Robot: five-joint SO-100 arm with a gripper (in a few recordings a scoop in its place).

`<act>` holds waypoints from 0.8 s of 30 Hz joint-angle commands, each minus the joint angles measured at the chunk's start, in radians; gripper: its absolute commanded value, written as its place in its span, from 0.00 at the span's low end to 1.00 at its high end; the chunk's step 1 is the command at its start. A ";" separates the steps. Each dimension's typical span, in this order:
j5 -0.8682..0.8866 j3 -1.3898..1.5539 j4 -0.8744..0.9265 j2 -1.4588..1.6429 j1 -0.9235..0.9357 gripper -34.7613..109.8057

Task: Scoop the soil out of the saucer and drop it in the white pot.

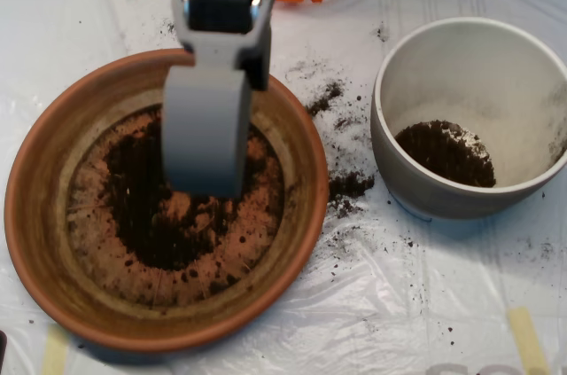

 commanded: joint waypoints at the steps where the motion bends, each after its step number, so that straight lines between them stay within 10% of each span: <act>1: -0.021 0.215 -0.132 0.143 0.100 0.58; 24: -0.170 0.692 -0.512 -0.091 0.419 0.62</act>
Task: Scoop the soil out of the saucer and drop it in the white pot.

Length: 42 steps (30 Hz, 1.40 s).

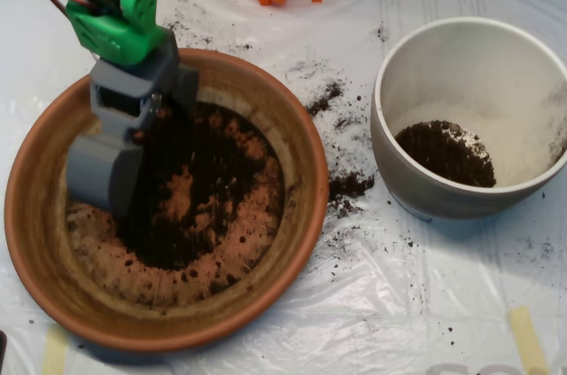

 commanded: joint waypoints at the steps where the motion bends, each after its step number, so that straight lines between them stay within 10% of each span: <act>1: -0.028 -0.040 -0.015 -0.015 0.015 0.62; 42: -0.002 -0.135 -0.014 0.097 -0.083 0.24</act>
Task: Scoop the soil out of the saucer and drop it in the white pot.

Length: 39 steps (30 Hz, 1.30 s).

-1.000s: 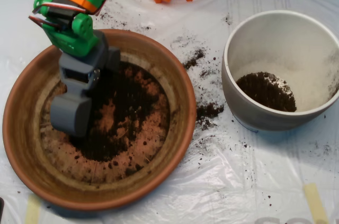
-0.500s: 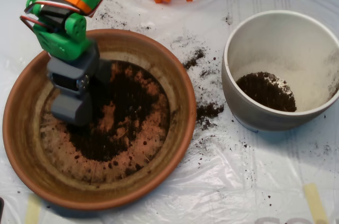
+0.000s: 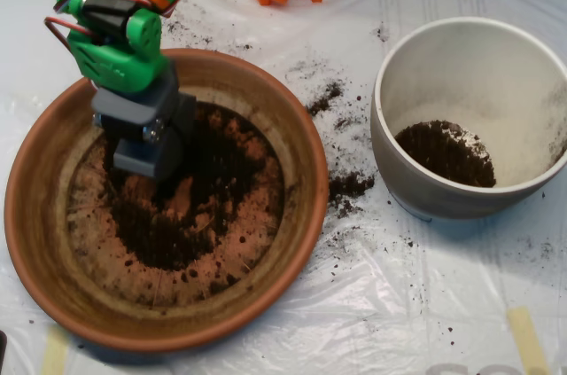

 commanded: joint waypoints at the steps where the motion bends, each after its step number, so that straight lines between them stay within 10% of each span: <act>1: 0.000 -0.044 0.061 0.170 -0.028 0.24; 27: 0.018 -0.166 0.342 0.595 -0.466 0.24; 39: 0.075 -0.758 0.623 0.305 -0.792 0.24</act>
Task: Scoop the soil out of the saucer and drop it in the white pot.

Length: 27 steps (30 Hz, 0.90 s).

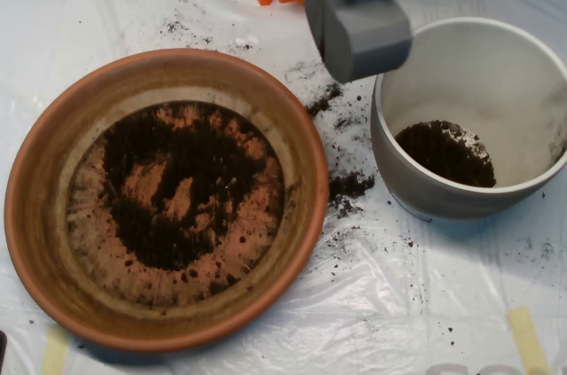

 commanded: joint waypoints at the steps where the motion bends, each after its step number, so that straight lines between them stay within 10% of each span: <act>1: -0.012 -0.259 0.078 -0.074 -0.091 0.24; 16: -0.061 -0.336 0.086 -0.213 -0.250 0.24; 27: -0.066 -0.295 0.087 -0.186 -0.261 0.49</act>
